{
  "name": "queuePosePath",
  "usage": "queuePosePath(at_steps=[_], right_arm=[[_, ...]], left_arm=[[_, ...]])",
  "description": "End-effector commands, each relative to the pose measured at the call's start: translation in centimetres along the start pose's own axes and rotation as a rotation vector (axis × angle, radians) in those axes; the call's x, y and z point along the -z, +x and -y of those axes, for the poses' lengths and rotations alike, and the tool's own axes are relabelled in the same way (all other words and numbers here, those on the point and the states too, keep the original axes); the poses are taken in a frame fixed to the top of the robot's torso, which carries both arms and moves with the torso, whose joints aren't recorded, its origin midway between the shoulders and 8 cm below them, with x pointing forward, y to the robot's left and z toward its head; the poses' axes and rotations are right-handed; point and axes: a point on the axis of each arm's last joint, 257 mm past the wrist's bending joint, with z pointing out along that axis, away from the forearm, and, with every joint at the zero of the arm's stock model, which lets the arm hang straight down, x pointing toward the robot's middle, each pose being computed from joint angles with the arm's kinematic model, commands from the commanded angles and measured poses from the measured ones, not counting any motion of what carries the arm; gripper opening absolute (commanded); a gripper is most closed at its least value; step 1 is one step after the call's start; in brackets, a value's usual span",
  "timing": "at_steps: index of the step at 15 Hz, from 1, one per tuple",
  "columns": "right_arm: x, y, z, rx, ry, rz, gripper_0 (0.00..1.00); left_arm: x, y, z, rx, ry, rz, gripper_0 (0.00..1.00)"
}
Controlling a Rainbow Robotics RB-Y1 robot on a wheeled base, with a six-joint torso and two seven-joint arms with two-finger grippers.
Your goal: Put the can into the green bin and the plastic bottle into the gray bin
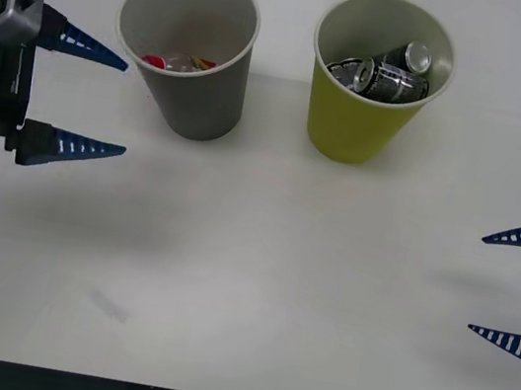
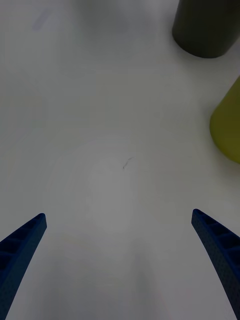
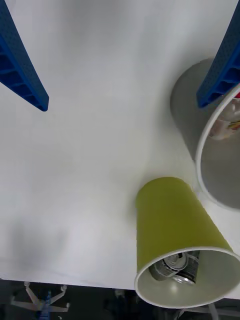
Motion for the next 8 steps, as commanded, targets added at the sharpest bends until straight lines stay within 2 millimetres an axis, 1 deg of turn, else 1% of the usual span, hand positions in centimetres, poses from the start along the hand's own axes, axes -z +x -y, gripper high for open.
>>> queuePosePath(at_steps=[1,5,8], right_arm=[[0.0,0.0,0.0,0.0,0.0,0.0,1.0],[0.0,0.0,0.0,0.0,0.0,0.0,1.0],[0.0,0.0,0.0,0.0,0.0,0.0,1.0]], left_arm=[[0.5,0.8,2.5,-0.029,0.031,0.002,1.0],[0.7,1.5,5.8,-0.062,0.069,-0.001,1.0],[0.4,2.0,6.9,-0.084,0.08,-0.014,1.0]])
